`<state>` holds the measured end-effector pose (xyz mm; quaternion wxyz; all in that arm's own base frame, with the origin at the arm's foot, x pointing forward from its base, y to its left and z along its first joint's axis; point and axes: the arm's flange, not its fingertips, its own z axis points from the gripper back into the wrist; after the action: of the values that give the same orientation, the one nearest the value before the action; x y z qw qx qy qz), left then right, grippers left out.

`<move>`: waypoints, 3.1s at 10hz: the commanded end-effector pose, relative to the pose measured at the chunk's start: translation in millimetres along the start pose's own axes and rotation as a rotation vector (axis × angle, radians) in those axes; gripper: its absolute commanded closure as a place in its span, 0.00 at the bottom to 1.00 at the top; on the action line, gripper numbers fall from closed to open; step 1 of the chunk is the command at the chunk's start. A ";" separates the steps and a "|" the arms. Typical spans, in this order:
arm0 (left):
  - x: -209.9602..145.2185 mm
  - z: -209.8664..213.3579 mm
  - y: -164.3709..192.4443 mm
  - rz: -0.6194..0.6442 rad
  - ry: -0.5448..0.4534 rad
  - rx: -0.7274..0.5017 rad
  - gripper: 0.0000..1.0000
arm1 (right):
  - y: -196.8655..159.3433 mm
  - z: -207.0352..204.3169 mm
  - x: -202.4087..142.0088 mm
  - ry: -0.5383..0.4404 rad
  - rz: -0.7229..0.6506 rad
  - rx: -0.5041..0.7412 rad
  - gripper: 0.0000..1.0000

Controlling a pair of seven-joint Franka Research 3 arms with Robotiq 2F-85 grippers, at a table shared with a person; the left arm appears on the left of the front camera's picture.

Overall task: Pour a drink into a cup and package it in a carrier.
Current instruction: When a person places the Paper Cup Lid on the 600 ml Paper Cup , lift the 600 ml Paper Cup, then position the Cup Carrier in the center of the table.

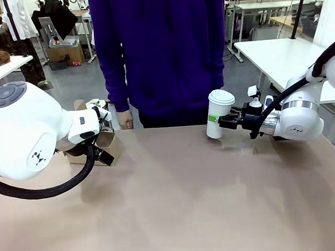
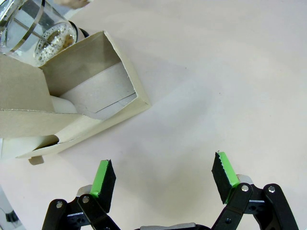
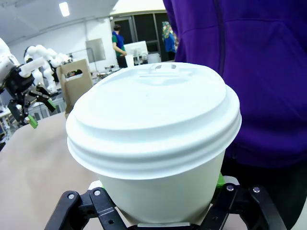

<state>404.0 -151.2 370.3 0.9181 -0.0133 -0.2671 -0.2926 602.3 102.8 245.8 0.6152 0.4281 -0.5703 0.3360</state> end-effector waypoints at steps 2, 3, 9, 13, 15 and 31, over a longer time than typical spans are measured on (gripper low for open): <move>-0.1 0.3 -0.2 0.000 -0.001 -0.001 0.00 | 2.7 -2.3 7.2 -0.008 0.005 -0.002 0.20; -0.1 0.3 -0.2 0.000 -0.001 -0.001 0.00 | 2.7 -2.3 7.2 -0.008 0.005 -0.002 0.20; -0.1 0.3 -0.2 0.000 -0.001 -0.001 0.00 | 2.7 -2.3 7.2 -0.008 0.005 -0.002 0.20; -0.1 0.3 -0.2 0.000 -0.001 -0.001 0.00 | 28.6 14.5 67.8 0.042 0.066 0.042 0.20; -0.1 0.3 -0.2 0.000 -0.001 -0.001 0.00 | 54.2 25.3 120.6 0.064 0.127 0.065 0.20; -0.1 0.3 -0.2 0.000 -0.001 -0.001 0.00 | 165.1 57.6 247.0 0.069 0.093 0.142 0.20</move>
<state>404.0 -151.7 370.6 0.9178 -0.0134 -0.2674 -0.2931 461.8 97.2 508.4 0.5886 0.4410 -0.5365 0.4137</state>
